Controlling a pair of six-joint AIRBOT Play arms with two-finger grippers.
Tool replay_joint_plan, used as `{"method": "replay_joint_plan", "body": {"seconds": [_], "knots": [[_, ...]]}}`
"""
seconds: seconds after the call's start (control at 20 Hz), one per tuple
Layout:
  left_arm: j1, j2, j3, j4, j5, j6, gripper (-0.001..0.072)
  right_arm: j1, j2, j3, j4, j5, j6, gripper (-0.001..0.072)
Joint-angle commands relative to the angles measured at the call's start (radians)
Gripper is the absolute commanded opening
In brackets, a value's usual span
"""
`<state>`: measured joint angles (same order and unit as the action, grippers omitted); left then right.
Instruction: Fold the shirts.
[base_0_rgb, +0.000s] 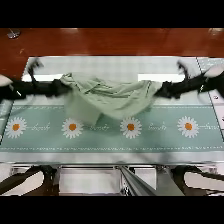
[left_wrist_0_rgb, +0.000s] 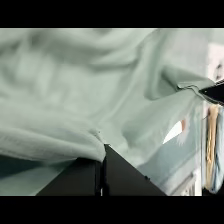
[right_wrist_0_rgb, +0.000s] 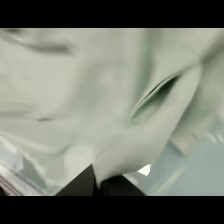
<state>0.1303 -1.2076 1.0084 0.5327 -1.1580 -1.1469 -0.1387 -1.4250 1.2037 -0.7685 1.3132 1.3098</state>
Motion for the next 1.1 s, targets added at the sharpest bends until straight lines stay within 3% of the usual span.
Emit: {"method": "replay_joint_plan", "body": {"seconds": [0.0,0.1,0.2,0.4,0.75,1.05], "knots": [[0.0,0.063,0.394,-0.002,-0.017,-0.055,0.0019,0.006,0.092,0.397,0.001,0.051,0.068,0.0037],[0.0,0.08,0.637,0.018,0.002,-0.06,0.002,0.006,0.154,0.612,-0.012,0.026,0.072,0.0036],[0.0,0.096,0.848,0.066,-0.001,-0.124,0.0019,0.006,0.23,0.766,-0.037,0.019,0.09,0.0036],[0.001,0.188,1.108,0.243,-0.002,-0.183,0.002,0.006,0.453,0.848,-0.125,0.026,0.1,0.0037],[0.0,0.48,1.095,0.562,-0.06,-0.212,0.0019,0.006,0.737,0.846,-0.3,0.161,0.127,0.0037],[0.0,0.543,1.003,0.585,-0.164,-0.32,0.002,0.006,0.771,0.794,-0.31,0.304,0.158,0.0037]]}}
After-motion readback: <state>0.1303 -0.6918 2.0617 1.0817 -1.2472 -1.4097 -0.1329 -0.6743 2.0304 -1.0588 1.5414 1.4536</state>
